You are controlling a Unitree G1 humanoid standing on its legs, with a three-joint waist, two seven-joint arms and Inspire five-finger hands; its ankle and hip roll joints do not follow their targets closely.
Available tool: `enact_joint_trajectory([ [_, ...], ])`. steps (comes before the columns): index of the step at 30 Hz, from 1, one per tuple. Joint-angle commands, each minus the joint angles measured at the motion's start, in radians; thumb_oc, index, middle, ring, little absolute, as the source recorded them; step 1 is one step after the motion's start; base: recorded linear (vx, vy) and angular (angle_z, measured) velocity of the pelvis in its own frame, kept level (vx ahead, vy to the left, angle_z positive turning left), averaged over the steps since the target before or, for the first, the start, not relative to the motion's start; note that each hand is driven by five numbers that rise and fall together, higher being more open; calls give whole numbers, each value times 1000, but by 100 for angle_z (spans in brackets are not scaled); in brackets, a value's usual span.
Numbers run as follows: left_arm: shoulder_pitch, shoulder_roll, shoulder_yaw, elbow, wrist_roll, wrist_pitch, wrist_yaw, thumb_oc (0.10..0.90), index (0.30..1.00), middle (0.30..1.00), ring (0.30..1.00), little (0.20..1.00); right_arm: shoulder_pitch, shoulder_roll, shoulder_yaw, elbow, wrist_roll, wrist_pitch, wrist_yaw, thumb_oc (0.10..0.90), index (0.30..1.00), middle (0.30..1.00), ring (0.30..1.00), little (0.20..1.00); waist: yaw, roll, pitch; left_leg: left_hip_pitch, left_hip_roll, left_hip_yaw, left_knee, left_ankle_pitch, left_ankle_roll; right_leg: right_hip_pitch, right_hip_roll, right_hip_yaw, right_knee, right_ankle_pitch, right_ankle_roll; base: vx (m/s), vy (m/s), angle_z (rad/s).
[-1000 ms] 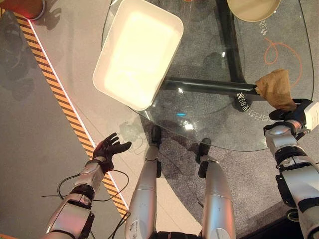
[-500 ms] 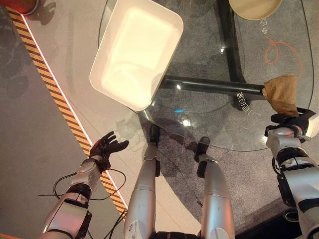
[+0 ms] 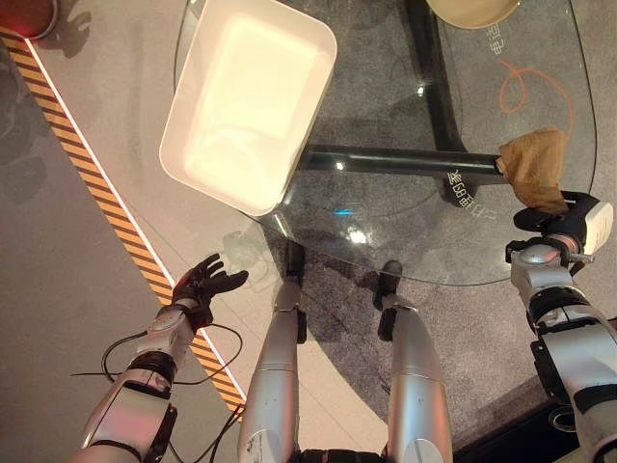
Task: Wipe the table with a cloth and put it in the basket.
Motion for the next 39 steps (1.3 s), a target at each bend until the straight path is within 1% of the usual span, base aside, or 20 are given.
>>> enact_joint_trajectory([
  [1,17,3,38,56,-28,-37,9,800,900,900,900,900,-43,-75,73,-86,-91,-90,19,100,300,300,300,200,34,17,-23,22,-56,49,118,-171,46,15,53,-25,-113,85,10,0,0,0],
  [4,25,-6,32,49,-26,-47,12,800,900,900,900,900,-55,-67,107,-124,-140,-84,39,100,300,300,300,200,35,18,-23,25,-57,51,114,-169,46,18,53,-29,-113,82,8,0,0,0],
  [11,27,-20,25,41,-22,-52,16,800,900,900,900,900,-69,-58,150,-168,-182,-53,74,100,300,300,300,200,35,17,-23,27,-58,55,115,-168,46,22,55,-29,-115,79,5,0,0,0],
  [15,22,-26,23,27,-17,-43,28,800,900,900,900,900,-80,-52,201,-196,-246,-46,135,100,300,300,300,200,37,17,-23,26,-60,55,115,-167,45,22,54,-31,-117,77,3,0,0,0],
  [18,24,-28,20,21,-17,-42,32,800,900,900,900,900,-80,-46,225,-220,-254,-42,152,100,300,300,300,200,38,19,-23,25,-63,55,116,-166,45,21,53,-32,-114,76,2,0,0,0],
  [30,34,-41,15,4,-11,-48,46,800,900,900,900,900,-67,-24,265,-275,-313,-48,177,100,300,300,300,200,38,21,-23,26,-66,58,116,-162,44,22,54,-32,-110,74,2,0,0,0],
  [39,36,-52,13,-4,-3,-51,59,800,900,900,900,900,-69,-21,313,-349,-363,-60,232,100,300,300,300,200,38,18,-23,25,-68,56,116,-159,44,18,55,-35,-105,73,2,0,0,0],
])
